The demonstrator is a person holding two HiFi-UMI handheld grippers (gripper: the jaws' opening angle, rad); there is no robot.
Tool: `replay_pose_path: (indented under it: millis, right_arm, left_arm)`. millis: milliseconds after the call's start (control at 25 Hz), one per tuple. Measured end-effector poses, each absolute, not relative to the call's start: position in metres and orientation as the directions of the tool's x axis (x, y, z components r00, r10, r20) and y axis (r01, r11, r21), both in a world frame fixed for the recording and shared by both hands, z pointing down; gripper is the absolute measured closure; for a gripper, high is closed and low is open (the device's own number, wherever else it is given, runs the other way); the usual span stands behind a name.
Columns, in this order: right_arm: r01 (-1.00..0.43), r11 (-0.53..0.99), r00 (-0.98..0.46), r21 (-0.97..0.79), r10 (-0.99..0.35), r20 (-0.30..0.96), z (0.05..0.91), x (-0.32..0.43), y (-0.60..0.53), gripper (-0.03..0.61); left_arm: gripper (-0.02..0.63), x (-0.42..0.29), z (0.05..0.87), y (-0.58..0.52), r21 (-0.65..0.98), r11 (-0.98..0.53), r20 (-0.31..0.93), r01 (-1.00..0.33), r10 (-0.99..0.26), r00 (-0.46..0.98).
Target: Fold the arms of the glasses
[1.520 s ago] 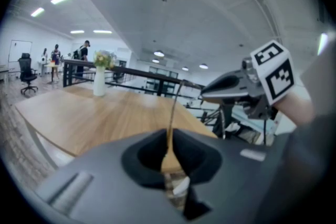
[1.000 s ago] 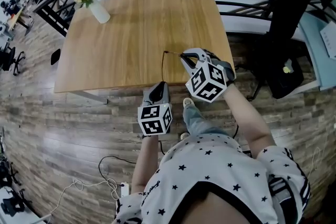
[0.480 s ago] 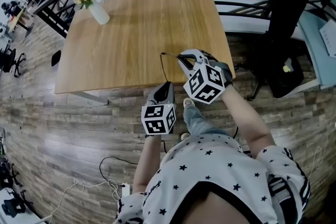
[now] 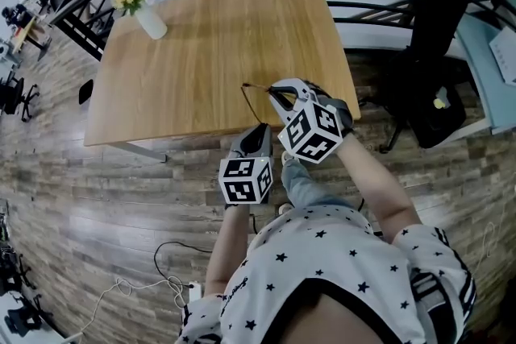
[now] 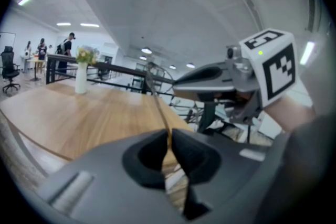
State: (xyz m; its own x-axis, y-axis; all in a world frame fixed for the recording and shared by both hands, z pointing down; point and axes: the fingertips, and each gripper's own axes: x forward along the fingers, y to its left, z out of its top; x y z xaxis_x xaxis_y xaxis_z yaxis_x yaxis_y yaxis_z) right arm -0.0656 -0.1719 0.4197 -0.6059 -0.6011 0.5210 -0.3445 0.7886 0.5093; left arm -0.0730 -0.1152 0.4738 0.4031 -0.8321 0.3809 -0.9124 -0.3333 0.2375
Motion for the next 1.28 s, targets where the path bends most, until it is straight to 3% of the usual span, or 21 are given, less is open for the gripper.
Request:
replay_pose_path:
  millis: [1280]
  right_arm:
    - [-0.368, 0.849, -0.700, 0.379, -0.521, 0.488, 0.412, -0.076, -0.144, 0.558]
  left_arm:
    - [0.586, -0.034, 0.448, -0.131, 0.155, -0.466, 0.318, -0.871, -0.811, 0.491]
